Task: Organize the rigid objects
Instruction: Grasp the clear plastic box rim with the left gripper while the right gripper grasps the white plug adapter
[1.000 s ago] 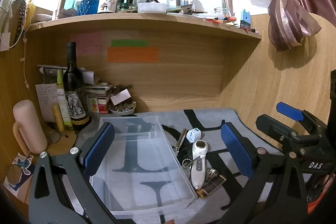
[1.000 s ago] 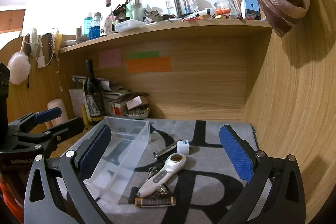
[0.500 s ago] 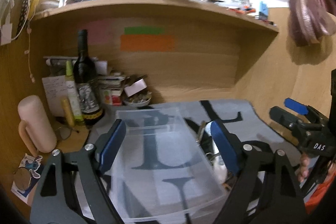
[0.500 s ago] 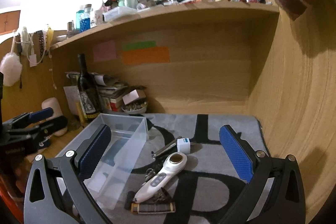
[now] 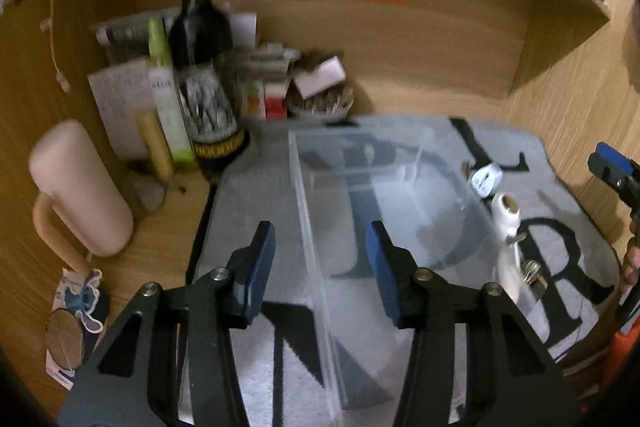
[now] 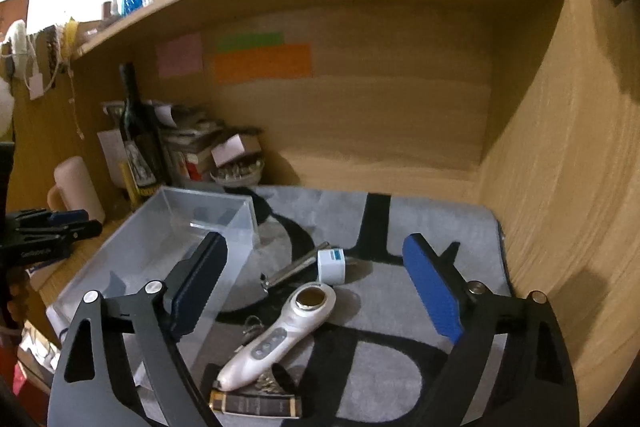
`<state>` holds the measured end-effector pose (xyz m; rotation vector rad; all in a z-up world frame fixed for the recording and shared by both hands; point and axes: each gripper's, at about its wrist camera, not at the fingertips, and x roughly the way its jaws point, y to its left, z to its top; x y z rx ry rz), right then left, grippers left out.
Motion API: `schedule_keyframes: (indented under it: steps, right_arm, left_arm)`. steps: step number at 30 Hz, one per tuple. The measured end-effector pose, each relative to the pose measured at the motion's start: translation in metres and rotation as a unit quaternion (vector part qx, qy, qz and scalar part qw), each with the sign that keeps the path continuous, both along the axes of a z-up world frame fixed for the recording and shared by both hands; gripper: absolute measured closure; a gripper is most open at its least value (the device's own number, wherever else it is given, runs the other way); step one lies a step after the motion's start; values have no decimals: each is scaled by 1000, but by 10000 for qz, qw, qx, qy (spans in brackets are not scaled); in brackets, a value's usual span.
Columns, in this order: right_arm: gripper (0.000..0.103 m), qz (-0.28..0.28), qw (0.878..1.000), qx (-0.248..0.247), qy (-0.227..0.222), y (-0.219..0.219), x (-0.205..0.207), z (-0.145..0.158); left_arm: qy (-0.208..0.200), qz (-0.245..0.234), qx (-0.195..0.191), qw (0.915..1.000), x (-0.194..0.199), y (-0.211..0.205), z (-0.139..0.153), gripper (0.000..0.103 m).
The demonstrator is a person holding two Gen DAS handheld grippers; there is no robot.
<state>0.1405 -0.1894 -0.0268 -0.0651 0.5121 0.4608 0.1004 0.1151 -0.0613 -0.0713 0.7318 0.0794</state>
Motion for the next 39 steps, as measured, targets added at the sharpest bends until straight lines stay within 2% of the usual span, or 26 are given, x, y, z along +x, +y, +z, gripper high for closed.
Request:
schedule_keyframes:
  steps: [9, 14, 20, 23, 29, 33, 39]
  right_arm:
    - [34, 35, 9973, -316, 661, 5, 40, -23]
    - [37, -24, 9949, -333, 957, 9, 64, -35]
    - [37, 52, 9905, -603, 1234, 27, 87, -53]
    - [46, 85, 9871, -706, 1437, 34, 99, -64]
    - [52, 84, 9820, -868, 1674, 43, 119, -84]
    - [71, 54, 9803, -922, 1746, 45, 129, -92]
    - [76, 144, 9824, -924, 1617, 49, 126, -87]
  left_arm:
    - [587, -200, 6, 9981, 12, 2, -22, 61]
    - [925, -164, -364, 9949, 18, 10, -37, 76]
    - [854, -214, -399, 9953, 17, 9, -42, 84]
    - [816, -312, -405, 9954, 17, 7, -42, 90]
    - [723, -315, -306, 9964, 15, 5, -43, 91]
    - [689, -319, -347, 9965, 14, 7, -43, 91]
    - [680, -334, -345, 9965, 14, 7, -42, 91]
